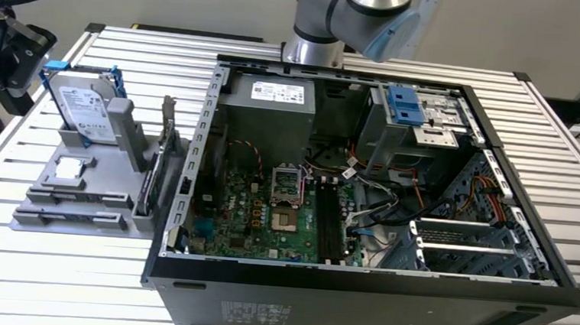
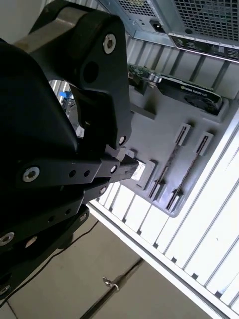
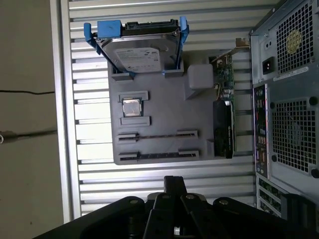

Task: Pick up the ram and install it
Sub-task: 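Pick up the ram and move it above insertion slot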

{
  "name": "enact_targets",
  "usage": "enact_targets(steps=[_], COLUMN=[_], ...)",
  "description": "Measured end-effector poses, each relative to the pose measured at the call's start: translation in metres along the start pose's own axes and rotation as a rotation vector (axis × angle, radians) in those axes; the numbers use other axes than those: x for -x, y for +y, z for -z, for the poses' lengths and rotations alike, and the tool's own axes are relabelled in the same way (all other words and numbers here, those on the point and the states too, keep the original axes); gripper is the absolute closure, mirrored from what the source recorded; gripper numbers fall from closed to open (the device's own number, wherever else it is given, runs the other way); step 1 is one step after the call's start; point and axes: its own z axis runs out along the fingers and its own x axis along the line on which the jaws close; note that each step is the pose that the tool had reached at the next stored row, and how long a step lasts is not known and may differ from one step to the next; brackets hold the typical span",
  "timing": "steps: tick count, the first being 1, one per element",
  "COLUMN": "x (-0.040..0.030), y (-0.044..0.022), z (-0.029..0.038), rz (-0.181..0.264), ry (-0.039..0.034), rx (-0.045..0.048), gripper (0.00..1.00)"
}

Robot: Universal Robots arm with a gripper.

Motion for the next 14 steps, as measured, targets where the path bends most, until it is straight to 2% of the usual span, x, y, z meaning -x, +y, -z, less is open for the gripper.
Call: enact_targets(steps=[7, 14], x=[0.0, 0.0], y=[0.0, 0.0], z=[0.0001, 0.0], rz=[-0.013, -0.068], ry=[-0.0004, -0.003], rx=[0.0001, 0.0009], gripper=[1.0, 1.0])
